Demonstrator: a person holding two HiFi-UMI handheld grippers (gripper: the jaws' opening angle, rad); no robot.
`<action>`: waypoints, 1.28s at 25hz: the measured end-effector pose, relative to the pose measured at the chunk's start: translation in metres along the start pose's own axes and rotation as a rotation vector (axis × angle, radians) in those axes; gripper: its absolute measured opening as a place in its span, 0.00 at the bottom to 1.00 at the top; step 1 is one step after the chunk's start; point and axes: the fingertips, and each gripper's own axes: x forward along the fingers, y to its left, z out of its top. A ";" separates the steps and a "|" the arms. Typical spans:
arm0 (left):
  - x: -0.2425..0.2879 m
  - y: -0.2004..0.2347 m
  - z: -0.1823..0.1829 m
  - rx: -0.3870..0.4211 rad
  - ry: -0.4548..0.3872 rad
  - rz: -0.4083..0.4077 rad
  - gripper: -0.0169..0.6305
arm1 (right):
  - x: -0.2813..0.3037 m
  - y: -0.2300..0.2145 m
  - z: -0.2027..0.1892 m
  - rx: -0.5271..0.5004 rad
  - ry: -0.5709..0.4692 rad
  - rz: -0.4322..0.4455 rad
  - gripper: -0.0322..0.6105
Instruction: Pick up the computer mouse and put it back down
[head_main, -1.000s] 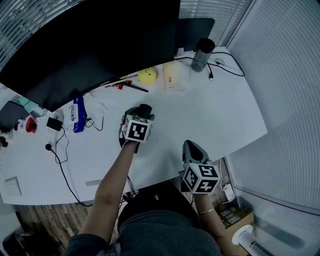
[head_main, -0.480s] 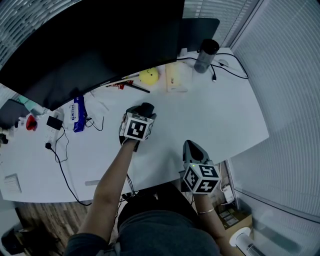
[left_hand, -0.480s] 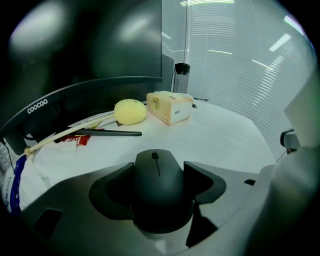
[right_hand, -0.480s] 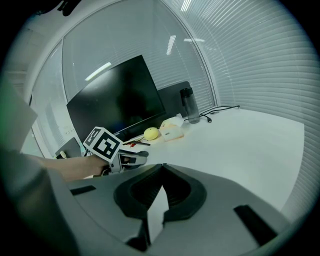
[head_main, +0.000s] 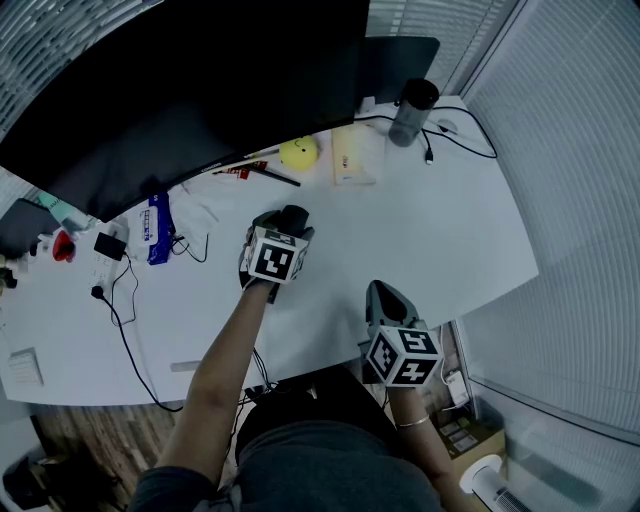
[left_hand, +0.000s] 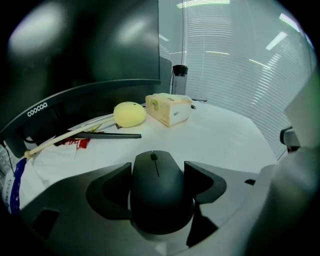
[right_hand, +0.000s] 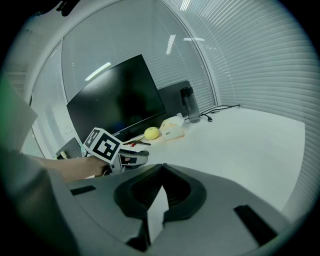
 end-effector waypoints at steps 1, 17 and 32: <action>0.000 0.000 0.000 0.000 -0.003 0.003 0.51 | 0.000 0.001 0.000 -0.001 0.000 0.001 0.06; -0.061 0.016 0.021 -0.078 -0.178 0.040 0.51 | -0.002 0.020 0.004 -0.035 -0.021 0.027 0.06; -0.125 0.021 -0.006 -0.139 -0.252 0.063 0.29 | -0.018 0.061 0.003 -0.088 -0.052 0.058 0.06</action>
